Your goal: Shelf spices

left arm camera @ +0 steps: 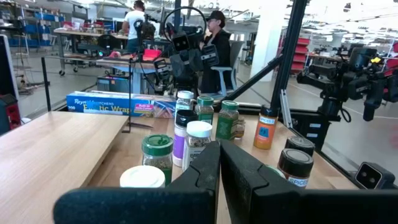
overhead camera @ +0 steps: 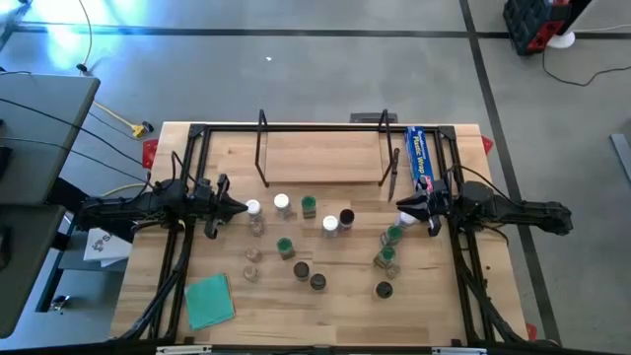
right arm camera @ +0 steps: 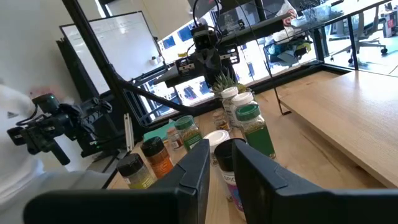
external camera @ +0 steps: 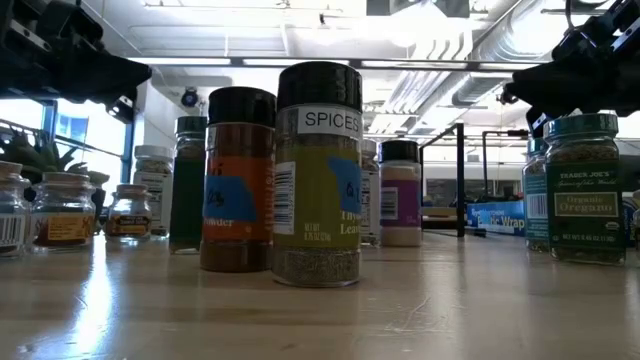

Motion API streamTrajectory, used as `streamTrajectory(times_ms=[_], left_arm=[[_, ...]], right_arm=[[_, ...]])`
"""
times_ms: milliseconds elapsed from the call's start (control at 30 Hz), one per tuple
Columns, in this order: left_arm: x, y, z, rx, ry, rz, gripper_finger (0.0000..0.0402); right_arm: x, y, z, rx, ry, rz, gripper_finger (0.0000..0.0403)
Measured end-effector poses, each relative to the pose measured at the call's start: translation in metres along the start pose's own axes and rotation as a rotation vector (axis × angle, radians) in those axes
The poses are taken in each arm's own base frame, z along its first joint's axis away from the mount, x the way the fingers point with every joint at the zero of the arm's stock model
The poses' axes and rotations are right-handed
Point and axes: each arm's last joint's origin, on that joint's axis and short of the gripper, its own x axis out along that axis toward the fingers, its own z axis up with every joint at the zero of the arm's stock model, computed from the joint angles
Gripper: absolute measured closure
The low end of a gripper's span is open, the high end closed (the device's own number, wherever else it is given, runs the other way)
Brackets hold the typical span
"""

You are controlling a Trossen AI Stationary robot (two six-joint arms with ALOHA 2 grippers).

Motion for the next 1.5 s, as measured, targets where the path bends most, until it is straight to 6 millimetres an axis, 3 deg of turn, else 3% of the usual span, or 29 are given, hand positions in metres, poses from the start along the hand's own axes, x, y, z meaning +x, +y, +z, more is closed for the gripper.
streamTrajectory(times_ms=[333, 467, 733, 933, 1067, 1233, 1367, 1500], left_arm=[[0.0, 0.0, 0.0, 0.0, 0.0, 0.0, 0.0393], [0.0, 0.0, 0.0, 0.0, 0.001, 0.0, 0.0393], [0.0, 0.0, 0.001, -0.018, -0.01, -0.002, 0.0393], [-0.003, -0.001, 0.025, -0.157, -0.271, 0.009, 0.0393], [-0.005, -0.002, 0.047, -0.108, -0.412, 0.075, 0.0395], [0.017, -0.003, 0.076, -0.055, -0.218, 0.2, 0.04], [0.053, 0.0, 0.098, -0.054, 0.039, 0.29, 0.04], [0.091, 0.002, 0.107, 0.007, 0.381, 0.302, 0.04]], right_arm=[[0.0, 0.0, 0.0, -0.059, -0.006, -0.008, 0.0337], [-0.001, 0.0, 0.011, -0.155, -0.137, -0.084, 0.0337], [-0.004, 0.005, 0.027, -0.16, -0.322, -0.084, 0.0337], [-0.009, 0.01, 0.039, -0.181, -0.462, -0.05, 0.0337], [-0.01, 0.012, 0.041, -0.185, -0.474, 0.003, 0.0337], [-0.009, 0.012, 0.039, -0.14, -0.451, 0.024, 0.0337], [-0.008, 0.011, 0.037, -0.1, -0.426, 0.025, 0.0337], [-0.008, 0.011, 0.036, -0.038, -0.414, 0.034, 0.0337]])
